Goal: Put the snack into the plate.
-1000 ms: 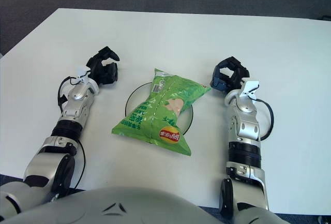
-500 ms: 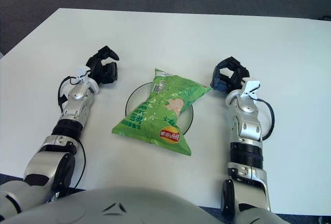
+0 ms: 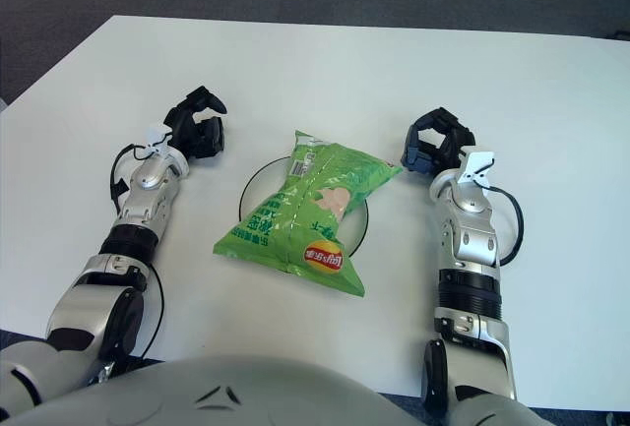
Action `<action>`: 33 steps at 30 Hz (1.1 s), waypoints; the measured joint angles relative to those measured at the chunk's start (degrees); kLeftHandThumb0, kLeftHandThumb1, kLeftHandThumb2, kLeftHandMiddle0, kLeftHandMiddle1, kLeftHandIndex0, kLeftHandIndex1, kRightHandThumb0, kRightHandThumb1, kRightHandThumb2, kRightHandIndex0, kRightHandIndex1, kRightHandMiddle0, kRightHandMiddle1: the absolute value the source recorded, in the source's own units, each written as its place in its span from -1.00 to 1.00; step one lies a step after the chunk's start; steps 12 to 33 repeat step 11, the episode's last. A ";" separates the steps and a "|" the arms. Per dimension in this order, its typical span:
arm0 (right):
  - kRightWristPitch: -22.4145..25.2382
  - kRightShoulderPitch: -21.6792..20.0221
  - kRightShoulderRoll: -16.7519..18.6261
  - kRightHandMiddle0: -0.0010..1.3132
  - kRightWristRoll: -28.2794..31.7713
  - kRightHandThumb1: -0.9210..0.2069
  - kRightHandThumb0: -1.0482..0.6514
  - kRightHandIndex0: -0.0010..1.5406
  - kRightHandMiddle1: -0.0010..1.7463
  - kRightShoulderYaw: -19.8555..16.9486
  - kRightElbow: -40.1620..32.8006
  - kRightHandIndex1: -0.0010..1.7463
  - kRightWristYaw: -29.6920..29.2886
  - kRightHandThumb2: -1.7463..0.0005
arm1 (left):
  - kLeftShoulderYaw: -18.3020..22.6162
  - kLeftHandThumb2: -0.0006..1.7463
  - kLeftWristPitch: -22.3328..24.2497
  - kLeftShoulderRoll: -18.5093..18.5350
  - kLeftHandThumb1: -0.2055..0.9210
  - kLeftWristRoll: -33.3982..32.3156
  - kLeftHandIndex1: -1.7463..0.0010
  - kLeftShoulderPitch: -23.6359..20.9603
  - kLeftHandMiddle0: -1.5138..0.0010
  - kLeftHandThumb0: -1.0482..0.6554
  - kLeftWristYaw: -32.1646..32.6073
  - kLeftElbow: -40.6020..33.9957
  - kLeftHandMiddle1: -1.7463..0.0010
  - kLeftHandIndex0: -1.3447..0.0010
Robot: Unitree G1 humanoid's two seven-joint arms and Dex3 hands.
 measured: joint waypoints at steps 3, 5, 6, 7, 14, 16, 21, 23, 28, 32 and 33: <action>-0.02 -0.15 0.00 0.01 -0.11 0.18 -0.35 0.70 1.00 0.01 0.19 1.00 -0.12 -0.59 | 0.01 0.38 -0.09 0.00 0.08 0.01 -1.00 -0.13 -0.43 -0.29 0.00 0.21 -1.00 0.20; -0.10 -0.20 0.00 0.00 -0.25 0.18 -0.35 0.70 1.00 0.01 0.31 1.00 -0.16 -0.59 | 0.01 0.37 -0.13 0.03 0.10 0.02 -1.00 -0.22 -0.42 -0.29 0.00 0.35 -1.00 0.20; -0.15 -0.22 -0.01 0.00 -0.34 0.17 -0.35 0.70 1.00 0.01 0.35 1.00 -0.16 -0.59 | 0.01 0.37 -0.15 0.04 0.10 0.01 -1.00 -0.25 -0.42 -0.29 0.00 0.41 -1.00 0.20; -0.24 -0.23 -0.01 0.00 -0.44 0.17 -0.35 0.70 1.00 0.01 0.40 1.00 -0.16 -0.59 | 0.02 0.37 -0.17 0.05 0.10 0.01 -1.00 -0.30 -0.41 -0.29 0.00 0.48 -1.00 0.21; -0.74 -0.22 -0.01 0.00 -0.76 0.17 -0.35 0.69 1.00 0.00 0.62 1.00 -0.16 -0.59 | 0.04 0.36 -0.20 0.08 0.11 0.00 -1.00 -0.38 -0.41 -0.29 -0.03 0.64 -1.00 0.21; -0.74 -0.22 -0.01 0.00 -0.76 0.17 -0.35 0.69 1.00 0.00 0.62 1.00 -0.16 -0.59 | 0.04 0.36 -0.20 0.08 0.11 0.00 -1.00 -0.38 -0.41 -0.29 -0.03 0.64 -1.00 0.21; -0.74 -0.22 -0.01 0.00 -0.76 0.17 -0.35 0.69 1.00 0.00 0.62 1.00 -0.16 -0.59 | 0.04 0.36 -0.20 0.08 0.11 0.00 -1.00 -0.38 -0.41 -0.29 -0.03 0.64 -1.00 0.21; -0.74 -0.22 -0.01 0.00 -0.76 0.17 -0.35 0.69 1.00 0.00 0.62 1.00 -0.16 -0.59 | 0.04 0.36 -0.20 0.08 0.11 0.00 -1.00 -0.38 -0.41 -0.29 -0.03 0.64 -1.00 0.21; -0.74 -0.22 -0.01 0.00 -0.76 0.17 -0.35 0.69 1.00 0.00 0.62 1.00 -0.16 -0.59 | 0.04 0.36 -0.20 0.08 0.11 0.00 -1.00 -0.38 -0.41 -0.29 -0.03 0.64 -1.00 0.21; -0.74 -0.22 -0.01 0.00 -0.76 0.17 -0.35 0.69 1.00 0.00 0.62 1.00 -0.16 -0.59 | 0.04 0.36 -0.20 0.08 0.11 0.00 -1.00 -0.38 -0.41 -0.29 -0.03 0.64 -1.00 0.21; -0.74 -0.22 -0.01 0.00 -0.76 0.17 -0.35 0.69 1.00 0.00 0.62 1.00 -0.16 -0.59 | 0.04 0.36 -0.20 0.08 0.11 0.00 -1.00 -0.38 -0.41 -0.29 -0.03 0.64 -1.00 0.21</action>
